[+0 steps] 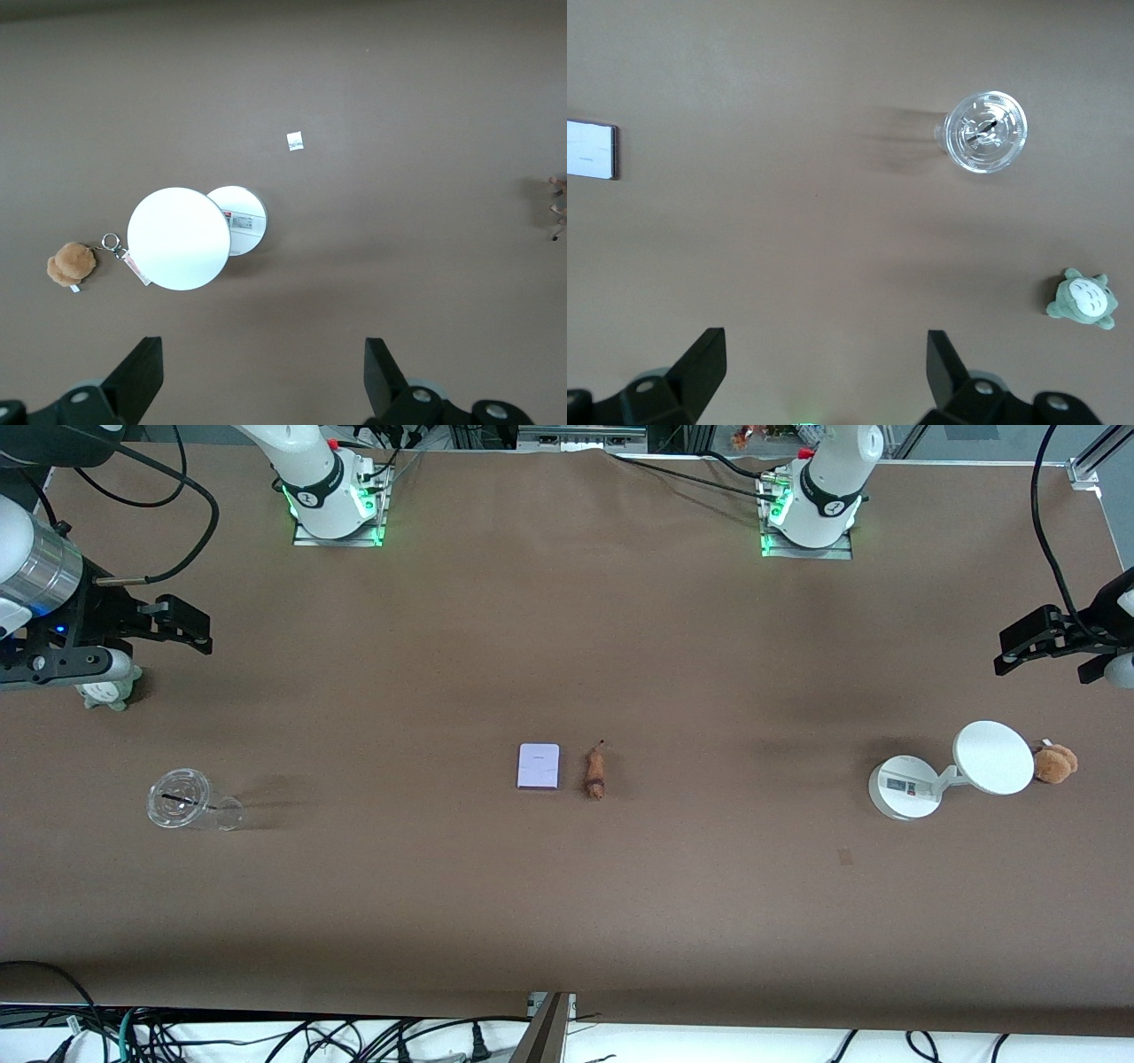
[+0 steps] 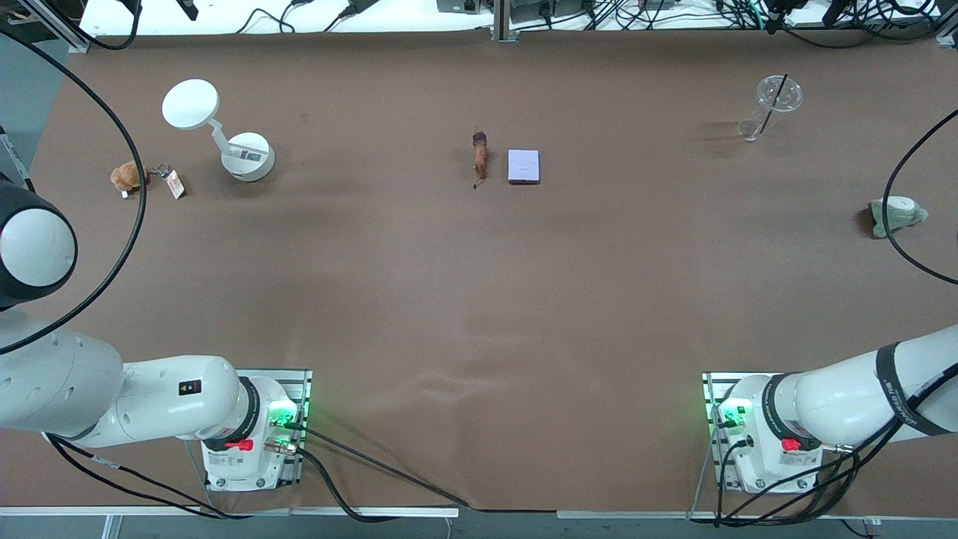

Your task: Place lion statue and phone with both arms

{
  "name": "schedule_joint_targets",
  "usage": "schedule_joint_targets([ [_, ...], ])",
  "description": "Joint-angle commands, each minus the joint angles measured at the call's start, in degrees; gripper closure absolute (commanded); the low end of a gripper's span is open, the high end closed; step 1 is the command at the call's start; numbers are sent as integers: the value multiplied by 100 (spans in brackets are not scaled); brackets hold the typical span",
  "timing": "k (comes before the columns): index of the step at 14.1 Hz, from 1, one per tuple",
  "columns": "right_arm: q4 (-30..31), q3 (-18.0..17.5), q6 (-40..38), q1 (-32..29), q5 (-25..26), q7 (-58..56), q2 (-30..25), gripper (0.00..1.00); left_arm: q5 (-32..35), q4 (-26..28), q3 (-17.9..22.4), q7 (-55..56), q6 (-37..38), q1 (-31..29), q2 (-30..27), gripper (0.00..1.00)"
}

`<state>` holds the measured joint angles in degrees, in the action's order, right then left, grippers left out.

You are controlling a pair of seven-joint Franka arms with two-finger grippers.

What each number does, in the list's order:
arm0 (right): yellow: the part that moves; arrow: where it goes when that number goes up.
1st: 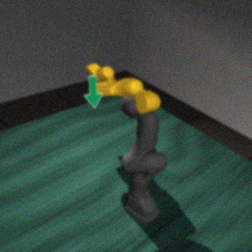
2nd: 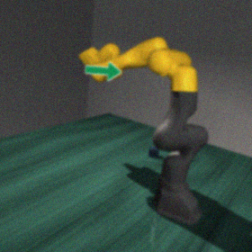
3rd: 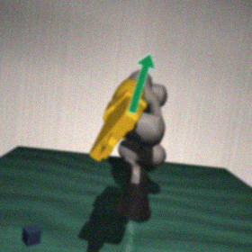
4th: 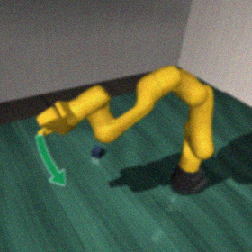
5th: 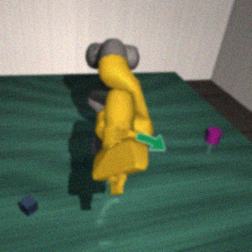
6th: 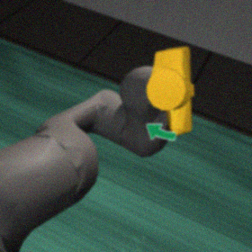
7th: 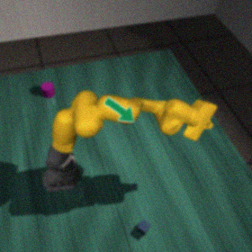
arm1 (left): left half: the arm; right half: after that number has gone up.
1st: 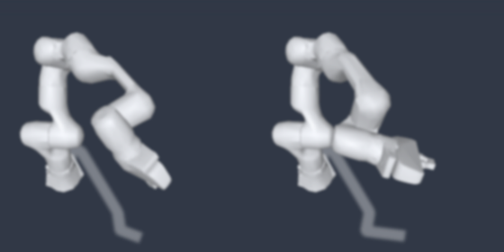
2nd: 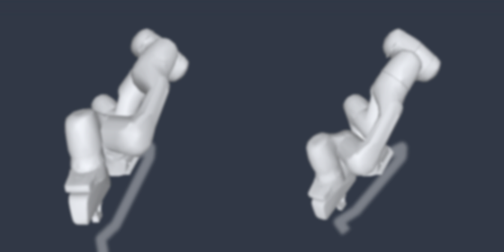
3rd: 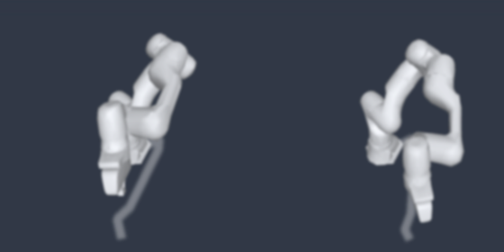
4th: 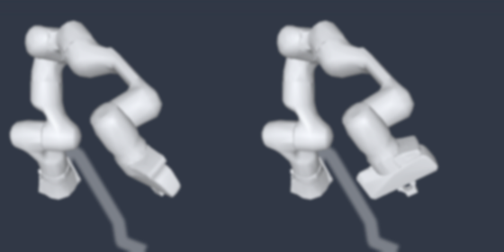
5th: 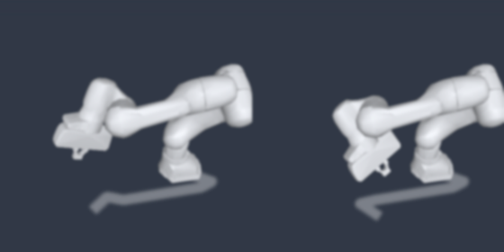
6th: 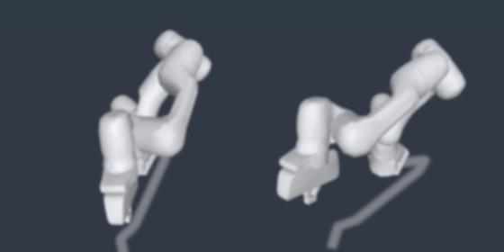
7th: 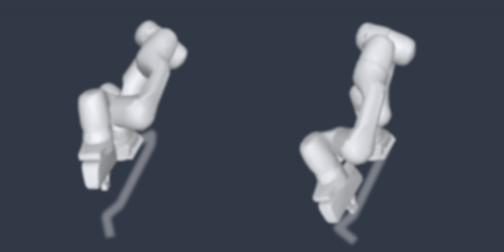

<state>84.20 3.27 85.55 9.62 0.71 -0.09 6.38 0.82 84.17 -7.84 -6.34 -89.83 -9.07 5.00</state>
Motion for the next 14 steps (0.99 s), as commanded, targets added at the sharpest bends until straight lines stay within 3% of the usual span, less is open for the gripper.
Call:
schedule_joint_targets([
  [1, -132, -20, -38, -13, -18, 44, 56, 0, 276, -137, -86, -193, 36, 54, -35, 0],
  [2, -132, -20, -38, -22, -18, 44, 48, 0, 487, -242, -156, -236, 53, 133, -34, 0],
  [9, -132, -20, -38, -22, -18, 35, 48, 0, 209, -278, -157, -228, 212, 134, -8, 0],
  [12, -132, -11, -38, -22, -18, 26, 48, 0, -133, -296, -166, -245, 229, 169, 158, 0],
  [14, -132, -20, -38, -22, -18, 27, 48, 0, -161, -217, -166, -245, 377, 169, 596, 0],
])
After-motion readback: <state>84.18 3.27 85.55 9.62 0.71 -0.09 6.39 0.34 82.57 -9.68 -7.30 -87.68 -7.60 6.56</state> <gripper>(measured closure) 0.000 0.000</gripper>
